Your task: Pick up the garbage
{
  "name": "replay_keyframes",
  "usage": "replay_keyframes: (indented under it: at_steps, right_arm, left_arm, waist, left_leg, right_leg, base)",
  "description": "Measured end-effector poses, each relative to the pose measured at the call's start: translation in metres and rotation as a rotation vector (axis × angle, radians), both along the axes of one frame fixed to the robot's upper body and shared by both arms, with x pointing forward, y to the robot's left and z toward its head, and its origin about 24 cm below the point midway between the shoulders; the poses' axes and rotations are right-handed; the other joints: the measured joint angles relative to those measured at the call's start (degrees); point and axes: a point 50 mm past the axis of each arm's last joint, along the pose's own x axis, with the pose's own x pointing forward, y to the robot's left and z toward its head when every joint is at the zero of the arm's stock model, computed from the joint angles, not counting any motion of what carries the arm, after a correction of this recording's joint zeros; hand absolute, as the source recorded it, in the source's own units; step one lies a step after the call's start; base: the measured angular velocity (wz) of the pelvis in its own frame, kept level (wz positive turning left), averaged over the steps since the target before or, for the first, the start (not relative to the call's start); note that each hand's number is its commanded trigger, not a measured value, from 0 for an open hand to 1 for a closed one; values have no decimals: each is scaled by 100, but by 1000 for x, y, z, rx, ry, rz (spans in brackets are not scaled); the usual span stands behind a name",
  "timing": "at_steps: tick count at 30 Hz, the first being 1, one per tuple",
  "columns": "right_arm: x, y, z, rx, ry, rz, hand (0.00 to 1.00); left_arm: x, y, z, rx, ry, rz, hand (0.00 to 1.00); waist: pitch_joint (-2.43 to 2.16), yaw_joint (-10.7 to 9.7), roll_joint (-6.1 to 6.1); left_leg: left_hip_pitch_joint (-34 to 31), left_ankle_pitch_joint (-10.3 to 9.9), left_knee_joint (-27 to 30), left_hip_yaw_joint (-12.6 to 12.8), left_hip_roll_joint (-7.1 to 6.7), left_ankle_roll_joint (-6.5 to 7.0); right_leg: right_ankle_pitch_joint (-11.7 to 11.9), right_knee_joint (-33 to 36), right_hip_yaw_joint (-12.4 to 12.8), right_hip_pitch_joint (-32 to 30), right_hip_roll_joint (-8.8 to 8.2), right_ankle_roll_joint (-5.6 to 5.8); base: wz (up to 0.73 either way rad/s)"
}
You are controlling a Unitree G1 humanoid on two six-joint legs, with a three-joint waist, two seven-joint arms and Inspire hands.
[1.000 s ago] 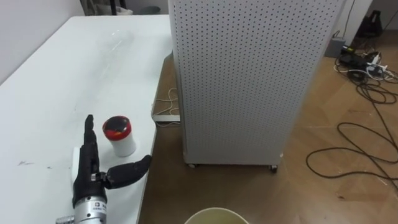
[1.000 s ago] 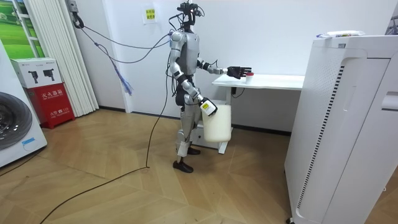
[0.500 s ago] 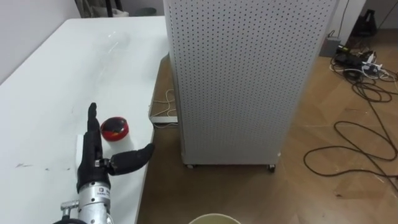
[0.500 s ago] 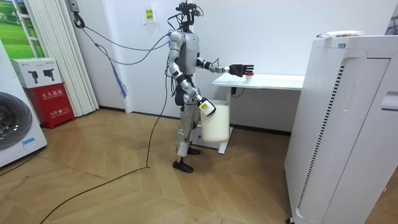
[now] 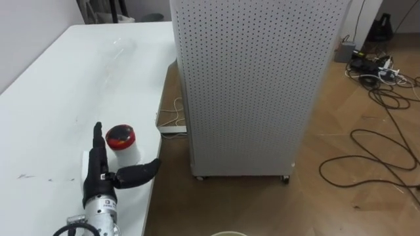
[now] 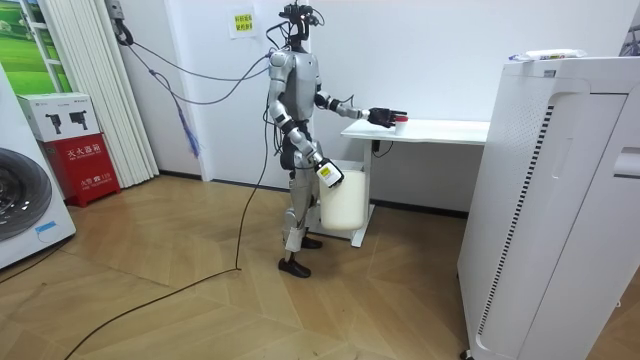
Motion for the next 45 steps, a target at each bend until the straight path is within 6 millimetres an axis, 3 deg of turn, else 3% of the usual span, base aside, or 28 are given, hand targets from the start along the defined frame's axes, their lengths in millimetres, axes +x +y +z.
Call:
replay_keyframes:
  at_steps: [23, 45]
  right_arm:
    - [0, 5, 0, 7, 1, 25, 100]
    - [-3, 6, -3, 0, 27, 27, 100]
  left_arm:
    - [1, 7, -9, -63, 48, 67, 0]
    - [27, 13, 10, -112, 16, 117, 0]
  waist:
    - [-2, -91, 16]
    - [13, -105, 5]
  left_leg:
    - [32, 0, -8, 46, 5, 0]
    - [-21, -1, -34, 91, -3, 2]
  right_leg:
    - [0, 55, -39, -9, -8, 0]
    - [0, 62, 42, -102, -5, 0]
  base:
    - [0]
    - [-1]
